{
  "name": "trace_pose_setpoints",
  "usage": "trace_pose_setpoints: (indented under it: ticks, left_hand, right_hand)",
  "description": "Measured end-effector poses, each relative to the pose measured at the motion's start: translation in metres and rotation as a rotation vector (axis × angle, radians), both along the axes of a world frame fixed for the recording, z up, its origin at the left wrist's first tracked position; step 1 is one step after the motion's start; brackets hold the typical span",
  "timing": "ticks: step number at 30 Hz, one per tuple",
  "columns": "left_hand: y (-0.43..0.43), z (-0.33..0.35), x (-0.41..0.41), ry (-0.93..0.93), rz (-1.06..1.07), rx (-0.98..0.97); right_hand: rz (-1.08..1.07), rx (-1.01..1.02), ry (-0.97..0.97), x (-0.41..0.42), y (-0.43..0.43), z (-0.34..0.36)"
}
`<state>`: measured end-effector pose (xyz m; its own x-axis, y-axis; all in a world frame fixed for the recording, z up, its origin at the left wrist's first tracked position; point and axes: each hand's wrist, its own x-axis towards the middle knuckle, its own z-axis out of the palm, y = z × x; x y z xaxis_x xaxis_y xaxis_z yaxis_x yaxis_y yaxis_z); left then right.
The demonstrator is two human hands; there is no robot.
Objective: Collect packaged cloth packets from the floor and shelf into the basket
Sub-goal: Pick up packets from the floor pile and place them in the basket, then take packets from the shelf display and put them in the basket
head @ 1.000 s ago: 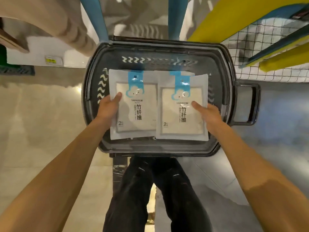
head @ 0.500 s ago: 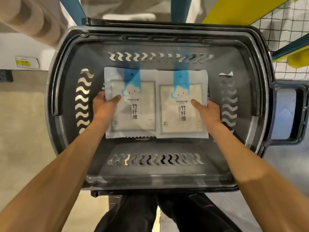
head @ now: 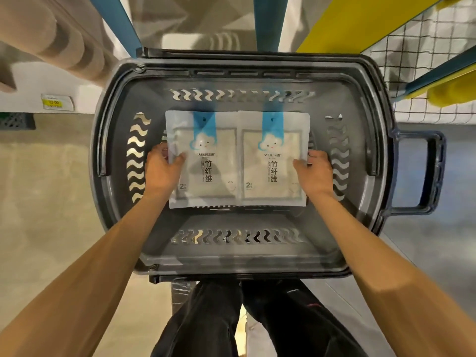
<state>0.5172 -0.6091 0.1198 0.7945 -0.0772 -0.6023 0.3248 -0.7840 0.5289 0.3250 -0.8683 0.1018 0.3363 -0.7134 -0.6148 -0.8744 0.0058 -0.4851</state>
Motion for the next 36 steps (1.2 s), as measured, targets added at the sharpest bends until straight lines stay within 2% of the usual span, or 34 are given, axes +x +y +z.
trace_pose_setpoints:
  ticks: [3,7,10,13,16,19,22,24,29,36]
  left_hand:
    - [0.008,0.034,-0.001,-0.071,-0.148,-0.022]
    - [0.020,0.084,0.000,-0.229,-0.378,0.087]
    - [0.030,0.118,0.001,-0.331,-0.567,0.219]
    - [0.042,0.138,0.002,-0.392,-0.606,0.303]
    - [0.052,0.150,0.004,-0.392,-0.487,0.344]
    - [0.062,0.154,0.005,-0.305,-0.270,0.277]
    - [0.066,0.148,0.012,-0.157,-0.033,0.139]
    - [0.067,0.138,0.015,-0.065,0.049,0.097]
    - [0.066,0.116,0.022,0.005,0.101,0.086]
    - [0.061,0.118,0.019,0.011,0.174,0.097]
  right_hand:
    - [0.218,-0.017,0.070,-0.003,0.000,0.037]
    - [0.508,-0.141,0.147,-0.008,-0.002,0.093]
    - [0.639,-0.276,0.190,-0.011,-0.008,0.129]
    - [0.701,-0.360,0.191,-0.019,-0.011,0.153]
    - [0.646,-0.420,0.181,-0.029,-0.018,0.171]
    - [0.475,-0.433,0.175,-0.043,-0.027,0.179]
    - [0.231,-0.333,0.153,-0.054,-0.037,0.173]
    - [0.103,-0.239,0.136,-0.057,-0.043,0.162]
    - [-0.084,-0.028,0.117,-0.050,-0.052,0.133]
    - [-0.123,-0.002,0.100,-0.053,-0.054,0.129]
